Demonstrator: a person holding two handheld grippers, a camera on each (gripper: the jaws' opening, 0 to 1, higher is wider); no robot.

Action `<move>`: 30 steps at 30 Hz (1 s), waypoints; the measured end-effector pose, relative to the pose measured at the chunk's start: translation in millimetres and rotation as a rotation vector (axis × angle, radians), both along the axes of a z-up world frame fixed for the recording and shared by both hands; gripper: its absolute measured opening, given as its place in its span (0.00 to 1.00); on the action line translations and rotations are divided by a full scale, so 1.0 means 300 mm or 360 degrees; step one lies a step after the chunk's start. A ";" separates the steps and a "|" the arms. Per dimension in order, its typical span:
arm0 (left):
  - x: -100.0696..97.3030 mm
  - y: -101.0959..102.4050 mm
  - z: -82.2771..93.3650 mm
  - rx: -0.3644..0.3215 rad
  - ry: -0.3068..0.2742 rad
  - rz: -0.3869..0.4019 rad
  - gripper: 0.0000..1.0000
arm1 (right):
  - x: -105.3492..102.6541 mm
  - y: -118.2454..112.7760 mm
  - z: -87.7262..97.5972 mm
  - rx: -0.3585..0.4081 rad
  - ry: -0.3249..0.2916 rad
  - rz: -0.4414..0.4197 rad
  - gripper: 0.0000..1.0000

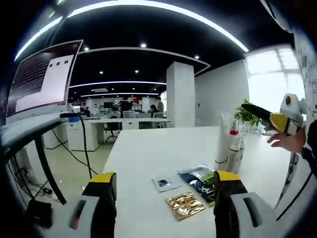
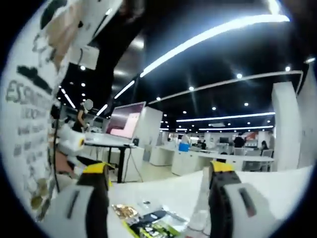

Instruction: Arrange the skincare products in the storage area until every visible bottle or jar stands upright without overlapping.

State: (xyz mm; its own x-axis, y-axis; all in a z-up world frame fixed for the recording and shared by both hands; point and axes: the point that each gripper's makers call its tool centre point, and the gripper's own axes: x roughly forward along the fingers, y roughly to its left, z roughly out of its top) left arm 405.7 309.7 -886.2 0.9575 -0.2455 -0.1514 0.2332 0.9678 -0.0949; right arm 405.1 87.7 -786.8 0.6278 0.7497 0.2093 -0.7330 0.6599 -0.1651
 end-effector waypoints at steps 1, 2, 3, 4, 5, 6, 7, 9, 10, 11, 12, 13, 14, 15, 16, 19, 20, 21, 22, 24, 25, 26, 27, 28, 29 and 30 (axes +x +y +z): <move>0.001 0.005 0.001 0.0001 -0.0011 0.0017 0.96 | 0.000 -0.018 -0.002 0.0002 0.0005 -0.0022 0.85; 0.001 0.016 0.009 -0.0001 -0.0048 0.0062 1.00 | -0.004 -0.071 -0.006 0.0034 0.0028 -0.0071 0.87; 0.001 0.020 0.012 -0.0004 -0.0072 0.0082 0.99 | -0.007 -0.110 -0.011 0.0057 0.0039 -0.0108 0.89; -0.002 0.023 0.009 0.0003 -0.0090 0.0097 1.00 | -0.004 -0.175 -0.024 0.0063 0.0045 -0.0191 0.92; -0.003 0.022 -0.004 0.0014 -0.0083 0.0103 1.00 | 0.004 -0.246 -0.042 0.0076 0.0067 -0.0290 0.95; -0.002 0.020 -0.018 0.0015 -0.0068 0.0104 1.00 | 0.017 -0.317 -0.064 0.0110 0.0113 -0.0390 0.98; -0.001 0.019 -0.025 0.0011 -0.0058 0.0103 1.00 | 0.028 -0.367 -0.080 0.0137 0.0148 -0.0465 0.99; 0.000 0.008 -0.069 -0.0009 0.0016 0.0077 1.00 | 0.056 -0.491 -0.131 0.0203 0.0218 -0.0634 0.99; 0.005 0.010 -0.085 -0.0010 0.0021 0.0082 1.00 | 0.066 -0.538 -0.157 0.0215 0.0244 -0.0695 0.99; 0.009 0.011 -0.095 -0.0015 0.0025 0.0088 1.00 | 0.078 -0.588 -0.184 0.0236 0.0278 -0.0759 0.99; 0.012 0.013 -0.108 -0.0033 0.0033 0.0096 1.00 | 0.091 -0.648 -0.225 0.0246 0.0321 -0.0831 0.99; 0.015 0.014 -0.116 -0.0049 0.0037 0.0101 1.00 | 0.105 -0.696 -0.268 0.0236 0.0348 -0.0881 0.99; 0.018 0.014 -0.124 -0.0078 0.0043 0.0109 1.00 | 0.109 -0.707 -0.282 0.0228 0.0358 -0.0890 0.99; 0.020 0.012 -0.134 -0.0116 0.0058 0.0115 1.00 | 0.099 -0.684 -0.324 0.0163 0.0418 -0.0906 0.99; 0.025 0.010 -0.143 -0.0170 0.0062 0.0128 1.00 | 0.102 -0.684 -0.363 0.0090 0.0461 -0.0905 0.99; 0.032 0.001 -0.156 -0.0196 0.0057 0.0116 1.00 | 0.103 -0.677 -0.463 0.0002 0.0594 -0.0888 0.99; 0.032 -0.002 -0.159 -0.0203 0.0062 0.0111 1.00 | 0.104 -0.678 -0.488 -0.0024 0.0629 -0.0900 0.99; 0.033 -0.008 -0.162 -0.0232 0.0084 0.0103 1.00 | 0.107 -0.679 -0.500 -0.0008 0.0642 -0.0912 0.99; 0.031 -0.009 -0.164 -0.0253 0.0097 0.0103 1.00 | 0.112 -0.689 -0.514 0.0011 0.0646 -0.0940 0.99; 0.032 -0.005 -0.168 -0.0227 0.0096 0.0100 1.00 | 0.125 -0.716 -0.517 0.0093 0.0661 -0.1026 0.99; 0.036 0.001 -0.174 -0.0232 0.0105 0.0117 1.00 | 0.130 -0.711 -0.509 0.0127 0.0655 -0.1015 0.99; 0.036 0.005 -0.180 -0.0256 0.0122 0.0133 1.00 | 0.139 -0.701 -0.504 0.0121 0.0652 -0.0989 0.99; 0.036 0.009 -0.182 -0.0265 0.0119 0.0146 1.00 | 0.145 -0.692 -0.511 0.0112 0.0680 -0.0969 0.99; 0.034 0.010 -0.182 -0.0257 0.0113 0.0149 1.00 | 0.147 -0.676 -0.522 0.0057 0.0695 -0.0927 0.99; 0.030 0.008 -0.183 -0.0248 0.0111 0.0148 1.00 | 0.149 -0.671 -0.524 0.0045 0.0690 -0.0910 0.99; 0.028 0.007 -0.183 -0.0243 0.0109 0.0140 1.00 | 0.150 -0.670 -0.529 0.0025 0.0692 -0.0905 0.99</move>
State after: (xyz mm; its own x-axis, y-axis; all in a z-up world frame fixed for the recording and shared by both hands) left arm 414.2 311.8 -941.1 0.9650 -0.1864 -0.1843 0.1362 0.9573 -0.2551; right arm 450.1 -113.2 -945.6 0.9496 0.2803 -0.1402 -0.2719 0.9593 0.0765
